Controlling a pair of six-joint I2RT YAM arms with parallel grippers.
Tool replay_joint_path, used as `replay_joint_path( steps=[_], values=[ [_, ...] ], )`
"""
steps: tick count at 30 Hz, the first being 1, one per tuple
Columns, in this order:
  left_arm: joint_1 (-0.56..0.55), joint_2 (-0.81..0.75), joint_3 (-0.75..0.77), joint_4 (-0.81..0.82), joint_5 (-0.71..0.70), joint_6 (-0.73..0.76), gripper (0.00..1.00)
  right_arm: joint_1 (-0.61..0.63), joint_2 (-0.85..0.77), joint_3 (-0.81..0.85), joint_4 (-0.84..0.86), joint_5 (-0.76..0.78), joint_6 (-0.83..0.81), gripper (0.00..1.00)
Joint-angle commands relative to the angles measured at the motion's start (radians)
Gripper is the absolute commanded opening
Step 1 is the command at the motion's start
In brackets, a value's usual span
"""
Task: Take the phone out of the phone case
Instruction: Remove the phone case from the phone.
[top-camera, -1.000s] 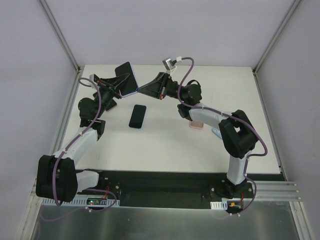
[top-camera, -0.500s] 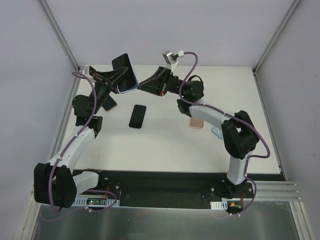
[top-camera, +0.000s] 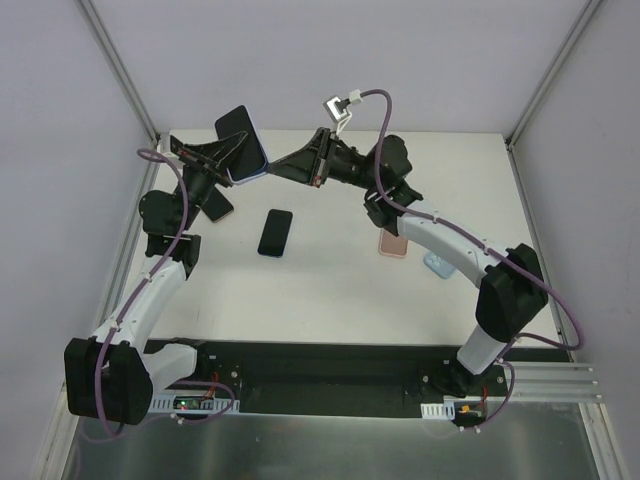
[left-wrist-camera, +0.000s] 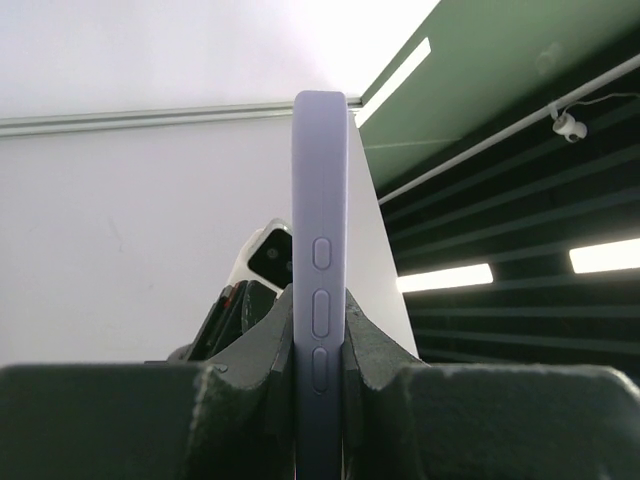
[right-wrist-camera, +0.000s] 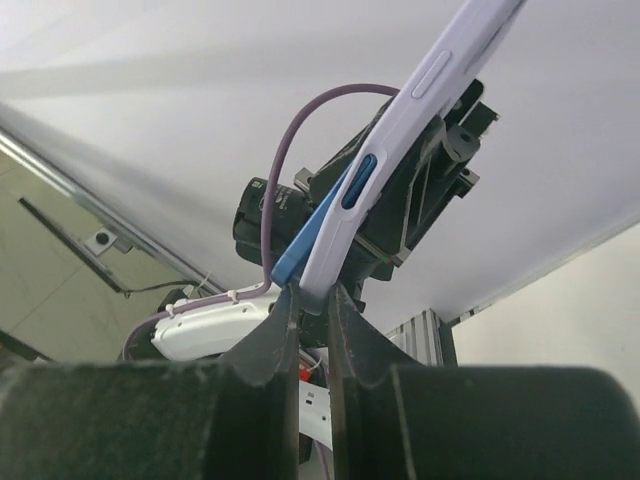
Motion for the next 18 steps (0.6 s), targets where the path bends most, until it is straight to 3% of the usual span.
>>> replay_joint_path(
  steps=[1, 11, 18],
  values=[
    [-0.037, -0.092, 0.076, 0.214, 0.191, -0.443, 0.0, -0.008, 0.059, 0.089, -0.492, 0.276, -0.143, 0.01],
    [-0.037, -0.096, 0.091, 0.165, 0.267, -0.332, 0.0, 0.017, 0.11, 0.222, -0.784, 0.392, -0.11, 0.01],
    [-0.037, -0.093, 0.12, 0.131, 0.326, -0.252, 0.0, 0.012, 0.127, 0.22, -0.802, 0.467, -0.075, 0.01]
  ],
)
